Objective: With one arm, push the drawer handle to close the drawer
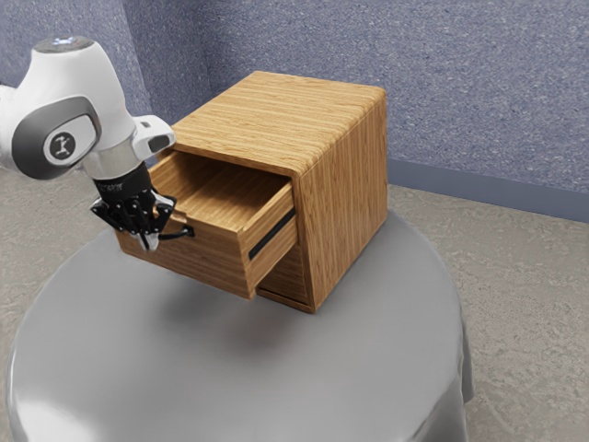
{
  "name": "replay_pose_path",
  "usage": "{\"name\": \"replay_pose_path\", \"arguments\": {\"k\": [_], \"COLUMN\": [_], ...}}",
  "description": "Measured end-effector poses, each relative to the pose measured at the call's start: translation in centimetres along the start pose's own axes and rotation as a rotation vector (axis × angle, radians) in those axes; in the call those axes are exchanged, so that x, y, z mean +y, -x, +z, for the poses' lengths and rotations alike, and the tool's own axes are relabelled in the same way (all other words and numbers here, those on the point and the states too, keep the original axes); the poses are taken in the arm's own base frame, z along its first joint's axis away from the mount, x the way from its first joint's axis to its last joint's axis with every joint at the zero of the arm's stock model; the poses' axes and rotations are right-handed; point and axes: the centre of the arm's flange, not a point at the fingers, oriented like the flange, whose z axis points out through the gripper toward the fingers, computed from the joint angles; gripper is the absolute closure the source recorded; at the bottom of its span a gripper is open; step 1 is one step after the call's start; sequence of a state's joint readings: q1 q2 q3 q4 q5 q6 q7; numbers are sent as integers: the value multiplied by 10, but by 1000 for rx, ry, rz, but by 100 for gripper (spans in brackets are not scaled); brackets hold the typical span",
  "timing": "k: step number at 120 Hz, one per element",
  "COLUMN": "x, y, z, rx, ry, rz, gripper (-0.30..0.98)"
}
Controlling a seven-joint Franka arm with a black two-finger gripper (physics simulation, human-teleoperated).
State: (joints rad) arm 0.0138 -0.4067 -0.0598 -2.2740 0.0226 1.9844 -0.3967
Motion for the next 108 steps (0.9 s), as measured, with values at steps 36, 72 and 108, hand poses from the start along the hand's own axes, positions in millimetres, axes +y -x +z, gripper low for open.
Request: {"name": "replay_pose_path", "arguments": {"k": [36, 72, 108], "x": [12, 21, 25], "y": [-29, -60, -96], "z": [8, 16, 19], "rx": [-2, 31, 77], "ry": [3, 7, 24], "rz": [18, 55, 92], "gripper": [73, 73, 73]}}
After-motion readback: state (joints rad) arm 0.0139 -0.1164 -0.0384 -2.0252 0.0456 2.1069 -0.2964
